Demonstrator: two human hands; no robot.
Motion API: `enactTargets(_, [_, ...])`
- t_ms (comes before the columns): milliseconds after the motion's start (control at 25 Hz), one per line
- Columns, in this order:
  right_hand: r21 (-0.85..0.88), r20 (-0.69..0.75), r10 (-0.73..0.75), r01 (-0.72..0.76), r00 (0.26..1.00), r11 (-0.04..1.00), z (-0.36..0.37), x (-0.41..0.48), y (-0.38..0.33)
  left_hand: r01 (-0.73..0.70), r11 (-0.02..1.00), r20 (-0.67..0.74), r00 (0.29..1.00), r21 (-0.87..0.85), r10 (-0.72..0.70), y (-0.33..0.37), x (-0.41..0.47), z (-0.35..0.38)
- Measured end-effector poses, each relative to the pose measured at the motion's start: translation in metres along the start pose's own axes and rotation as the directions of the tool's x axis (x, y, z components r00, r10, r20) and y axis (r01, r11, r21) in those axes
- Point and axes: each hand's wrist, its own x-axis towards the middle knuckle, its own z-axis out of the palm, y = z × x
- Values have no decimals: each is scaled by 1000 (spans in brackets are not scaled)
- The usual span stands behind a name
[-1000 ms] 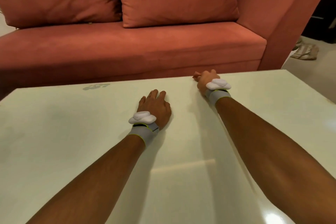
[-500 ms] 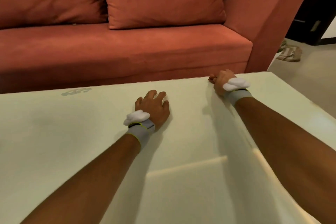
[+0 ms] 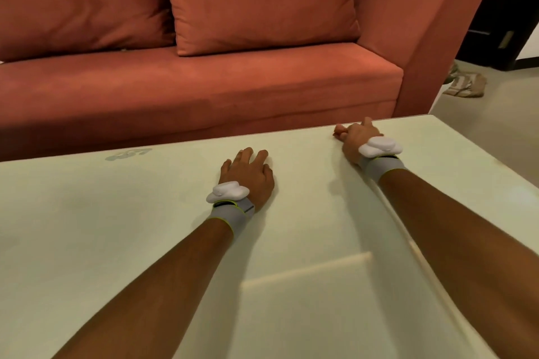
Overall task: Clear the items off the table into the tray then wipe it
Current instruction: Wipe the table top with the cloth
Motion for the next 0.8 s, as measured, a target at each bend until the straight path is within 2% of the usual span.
enactTargets(80, [64,54,-196,192,979,979,7,-38,-35,8,1000,10,1000,-3,-8,-1,0,-2])
enactTargets(160, [205,46,-522,503,852,840,6,-90,-38,6,1000,5,1000,5,-6,-3,-1,-3])
enactTargets(200, [223,44,-606,583,794,781,2,-105,-20,8,1000,11,1000,3,-8,-4,-1,-4])
enactTargets(240, [196,39,-616,598,787,777,-8,-108,0,7,1000,15,1000,7,-7,-5,-2,-4])
enactTargets(280, [137,30,-543,535,839,834,-16,-99,23,0,1000,20,1000,13,0,-4,-3,-3])
enactTargets(360, [52,-16,-236,237,972,970,-24,-67,53,-2,1000,22,1000,16,2,0,-5,-4])
enactTargets(400, [45,-18,-109,110,994,993,-21,-57,49,6,1000,22,1000,11,-6,1,-3,-4])
enactTargets(440, [60,-6,-83,83,997,995,-14,-57,30,16,1000,24,1000,8,-16,0,-2,-5])
enactTargets(520, [84,16,-195,193,981,978,6,-80,-22,21,1000,44,999,-2,-21,0,-3,-9])
enactTargets(600, [166,-7,-417,412,909,896,14,-123,-44,8,1000,55,998,-10,-8,0,-5,-9])
enactTargets(680, [220,-6,-611,597,792,772,-1,-153,-16,2,1000,49,999,-2,-2,-1,-6,-8])
enactTargets(720, [188,3,-648,636,762,749,-13,-156,8,-1,1000,51,999,-7,2,-3,-5,-8])
enactTargets(760, [145,19,-601,592,799,793,-21,-151,34,3,1000,56,998,-15,-2,-2,-5,-9])
enactTargets(800, [108,-18,-490,489,872,866,-26,-140,57,-1,1000,47,999,-13,2,-1,-5,-8])
